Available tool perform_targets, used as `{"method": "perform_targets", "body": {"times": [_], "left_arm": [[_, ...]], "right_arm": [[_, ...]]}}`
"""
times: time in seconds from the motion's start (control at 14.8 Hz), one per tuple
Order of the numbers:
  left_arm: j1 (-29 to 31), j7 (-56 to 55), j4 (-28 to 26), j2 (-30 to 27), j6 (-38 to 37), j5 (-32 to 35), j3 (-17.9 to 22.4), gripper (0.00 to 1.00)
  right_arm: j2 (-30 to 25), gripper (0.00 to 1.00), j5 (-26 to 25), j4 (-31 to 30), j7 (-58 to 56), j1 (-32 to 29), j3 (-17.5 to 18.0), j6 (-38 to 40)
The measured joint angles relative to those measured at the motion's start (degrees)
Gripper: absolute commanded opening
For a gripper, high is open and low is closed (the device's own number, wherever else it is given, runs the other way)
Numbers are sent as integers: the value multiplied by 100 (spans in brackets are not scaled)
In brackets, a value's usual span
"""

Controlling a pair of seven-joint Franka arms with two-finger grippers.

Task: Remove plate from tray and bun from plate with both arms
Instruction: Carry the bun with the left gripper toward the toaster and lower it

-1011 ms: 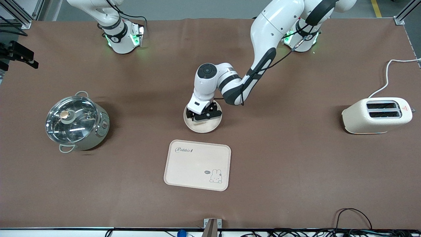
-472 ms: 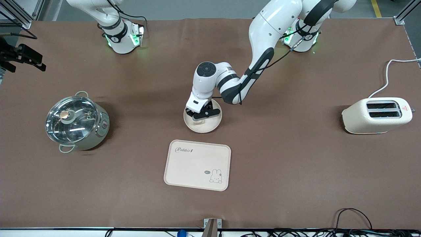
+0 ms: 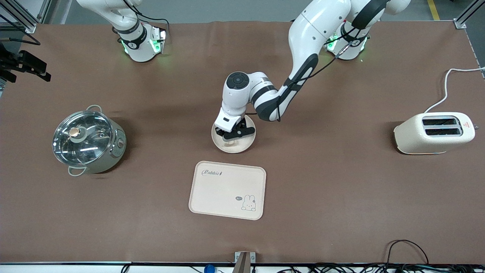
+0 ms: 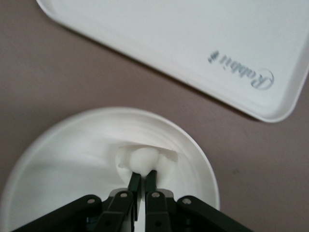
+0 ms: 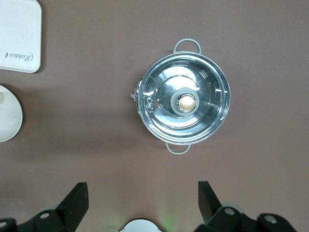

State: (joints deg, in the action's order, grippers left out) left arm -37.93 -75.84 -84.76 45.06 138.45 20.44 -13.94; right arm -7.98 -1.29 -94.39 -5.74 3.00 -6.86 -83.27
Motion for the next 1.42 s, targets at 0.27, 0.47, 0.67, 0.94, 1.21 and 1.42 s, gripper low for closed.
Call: {"method": "perform_targets", "body": {"times": [0.27, 0.47, 0.67, 0.94, 1.21, 1.42], "left_arm": [[1066, 2429, 71, -911, -1477, -675, -75, 0], [2118, 4213, -224, -1335, -1827, -1030, -113, 0], [3302, 5333, -761, -1342, -1553, -1152, -482, 0], [4236, 6257, -1651, -1138, -406, -1158, -691, 9], [4482, 6466, -1807, -854, -157, -1158, -694, 66], [4518, 6486, -1798, -821, -142, -1158, -697, 100]], "right_arm": [[10, 100, 0, 1, -122, -1, -3, -48], [10, 100, 1, 3, -134, -1, -6, -43], [11, 100, 1, 5, -135, -16, -28, -43], [15, 100, 1, 5, -137, -25, -37, -44], [15, 100, 3, 5, -137, -26, -37, -41], [16, 100, 3, 5, -137, -26, -37, -42]]}}
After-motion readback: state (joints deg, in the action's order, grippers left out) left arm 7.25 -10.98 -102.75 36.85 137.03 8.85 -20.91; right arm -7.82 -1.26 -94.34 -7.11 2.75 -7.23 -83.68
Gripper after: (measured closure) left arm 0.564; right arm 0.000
